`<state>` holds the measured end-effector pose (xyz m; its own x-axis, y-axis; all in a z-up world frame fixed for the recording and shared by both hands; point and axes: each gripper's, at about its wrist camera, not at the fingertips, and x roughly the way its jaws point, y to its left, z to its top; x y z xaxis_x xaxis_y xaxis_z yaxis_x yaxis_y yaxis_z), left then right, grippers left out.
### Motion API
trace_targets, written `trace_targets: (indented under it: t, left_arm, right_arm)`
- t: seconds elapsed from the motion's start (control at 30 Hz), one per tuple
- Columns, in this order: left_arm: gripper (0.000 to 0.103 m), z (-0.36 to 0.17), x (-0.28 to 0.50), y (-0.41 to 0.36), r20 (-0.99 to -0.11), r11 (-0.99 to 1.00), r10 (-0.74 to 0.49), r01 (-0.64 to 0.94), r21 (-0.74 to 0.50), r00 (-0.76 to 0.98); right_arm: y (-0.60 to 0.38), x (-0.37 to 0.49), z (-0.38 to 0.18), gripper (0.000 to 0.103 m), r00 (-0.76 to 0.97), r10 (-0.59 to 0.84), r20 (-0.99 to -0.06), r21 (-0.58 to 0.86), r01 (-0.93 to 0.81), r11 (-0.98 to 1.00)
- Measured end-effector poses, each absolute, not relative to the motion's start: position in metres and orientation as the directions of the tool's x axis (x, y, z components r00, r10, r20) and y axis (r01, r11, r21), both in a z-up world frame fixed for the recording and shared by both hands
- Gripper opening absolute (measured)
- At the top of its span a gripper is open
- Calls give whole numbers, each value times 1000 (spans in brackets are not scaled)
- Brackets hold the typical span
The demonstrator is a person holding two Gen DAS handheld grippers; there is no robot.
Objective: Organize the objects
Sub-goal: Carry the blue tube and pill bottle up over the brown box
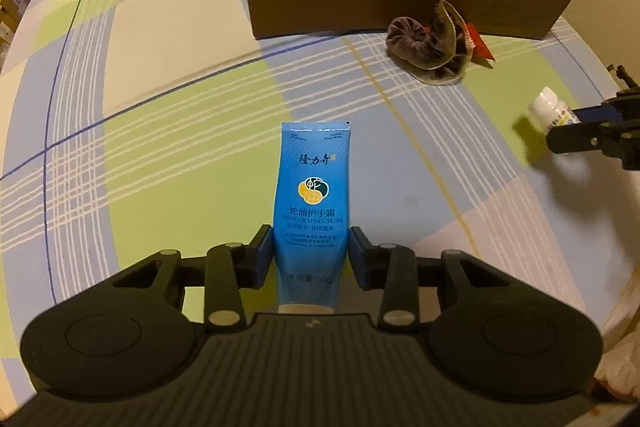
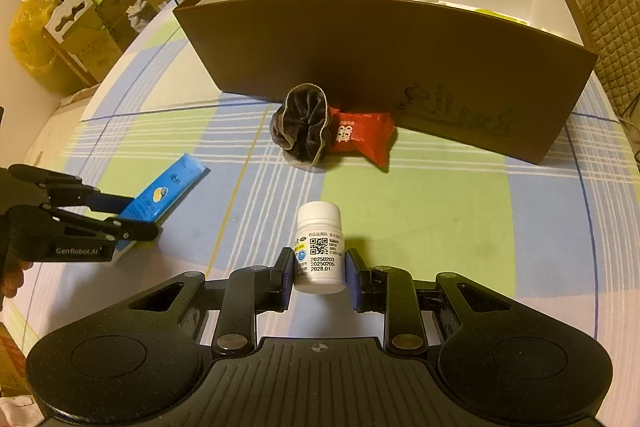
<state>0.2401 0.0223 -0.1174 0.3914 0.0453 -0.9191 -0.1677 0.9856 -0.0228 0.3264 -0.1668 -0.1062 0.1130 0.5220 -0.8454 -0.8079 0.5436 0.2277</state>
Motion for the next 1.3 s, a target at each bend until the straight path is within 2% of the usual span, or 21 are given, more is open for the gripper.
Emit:
trace_targets:
  t: [0.53, 1.3]
  left_arm:
    - [34, -67, 248, 9, -868, 986, 54, -164, -32, 493]
    - [34, 4, 313, -3, -767, 997, 61, -70, 21, 639]
  right_arm:
    - [-165, 329, -90, 24, 125, 563, -817, 238, -816, 527]
    - [-162, 379, -22, 24, 227, 668, -709, 245, -809, 534]
